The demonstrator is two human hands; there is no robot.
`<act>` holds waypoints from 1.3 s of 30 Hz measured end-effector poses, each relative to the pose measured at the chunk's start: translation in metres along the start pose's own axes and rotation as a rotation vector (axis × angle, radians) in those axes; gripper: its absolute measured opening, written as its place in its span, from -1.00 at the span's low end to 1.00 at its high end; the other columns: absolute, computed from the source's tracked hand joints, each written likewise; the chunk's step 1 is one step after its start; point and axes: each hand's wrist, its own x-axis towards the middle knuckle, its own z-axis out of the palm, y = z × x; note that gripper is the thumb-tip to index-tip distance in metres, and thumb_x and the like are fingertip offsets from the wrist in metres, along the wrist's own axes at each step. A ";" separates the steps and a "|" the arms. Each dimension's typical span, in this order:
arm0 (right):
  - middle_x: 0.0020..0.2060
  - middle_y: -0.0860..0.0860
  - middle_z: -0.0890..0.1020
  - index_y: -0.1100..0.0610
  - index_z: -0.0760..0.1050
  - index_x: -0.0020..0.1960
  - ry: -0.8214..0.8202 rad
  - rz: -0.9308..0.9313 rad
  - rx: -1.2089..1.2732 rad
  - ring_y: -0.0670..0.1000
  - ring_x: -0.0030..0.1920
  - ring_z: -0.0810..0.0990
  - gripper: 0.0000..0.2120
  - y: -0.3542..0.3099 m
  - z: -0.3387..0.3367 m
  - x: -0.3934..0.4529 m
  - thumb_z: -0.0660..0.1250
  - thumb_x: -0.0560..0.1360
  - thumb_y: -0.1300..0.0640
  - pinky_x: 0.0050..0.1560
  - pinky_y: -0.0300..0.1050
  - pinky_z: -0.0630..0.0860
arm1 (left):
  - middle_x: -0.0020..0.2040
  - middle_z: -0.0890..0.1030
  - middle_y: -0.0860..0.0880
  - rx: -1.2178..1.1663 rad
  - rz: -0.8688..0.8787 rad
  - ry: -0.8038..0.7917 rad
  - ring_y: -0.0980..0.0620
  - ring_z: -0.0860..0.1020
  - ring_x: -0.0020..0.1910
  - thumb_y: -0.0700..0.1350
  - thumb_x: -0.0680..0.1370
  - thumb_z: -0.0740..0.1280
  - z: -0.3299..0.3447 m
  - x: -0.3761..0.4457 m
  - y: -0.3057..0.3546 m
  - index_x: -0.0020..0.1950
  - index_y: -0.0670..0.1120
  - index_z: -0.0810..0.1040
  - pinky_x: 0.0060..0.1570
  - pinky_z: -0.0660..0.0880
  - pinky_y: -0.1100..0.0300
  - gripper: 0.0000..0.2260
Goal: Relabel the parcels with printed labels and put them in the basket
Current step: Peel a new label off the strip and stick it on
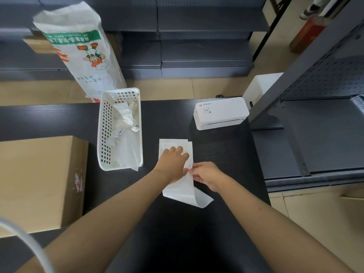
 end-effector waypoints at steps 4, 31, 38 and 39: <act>0.09 0.14 0.62 0.20 0.47 0.20 -0.089 -0.001 0.077 0.04 0.08 0.61 -0.74 0.000 -0.001 -0.005 0.28 0.53 0.36 0.00 -0.15 0.57 | 0.29 0.47 -0.06 -0.039 0.042 0.032 -0.07 0.44 0.23 0.10 0.61 0.17 0.001 -0.003 0.002 0.35 -0.04 0.42 0.27 0.34 0.04 -0.63; -0.03 -0.05 0.59 0.05 0.56 0.03 0.026 -0.185 -0.171 -0.15 -0.11 0.50 -0.75 0.014 -0.004 -0.012 0.29 0.49 0.36 -0.23 -0.34 0.38 | 0.05 0.62 -0.05 0.003 0.030 -0.074 -0.06 0.52 0.07 0.08 0.63 0.13 -0.015 -0.005 0.003 0.16 -0.04 0.55 0.13 0.37 0.08 -0.70; -0.02 -0.06 0.57 0.04 0.55 -0.01 0.061 -0.201 -0.200 -0.10 -0.01 0.51 -0.79 0.015 -0.003 -0.013 0.26 0.53 0.32 -0.12 -0.29 0.43 | 0.01 0.61 -0.06 -0.002 0.026 -0.070 -0.08 0.53 0.03 -0.05 0.61 0.11 -0.020 -0.004 0.007 0.11 -0.07 0.56 0.11 0.36 0.08 -0.74; -0.01 -0.05 0.58 0.03 0.55 -0.02 0.062 -0.200 -0.211 -0.09 0.00 0.51 -0.77 0.015 -0.003 -0.013 0.25 0.53 0.33 -0.12 -0.28 0.42 | 0.00 0.61 -0.06 -0.002 0.024 -0.066 -0.08 0.53 0.03 -0.06 0.61 0.11 -0.019 -0.005 0.006 0.11 -0.07 0.56 0.12 0.37 0.08 -0.74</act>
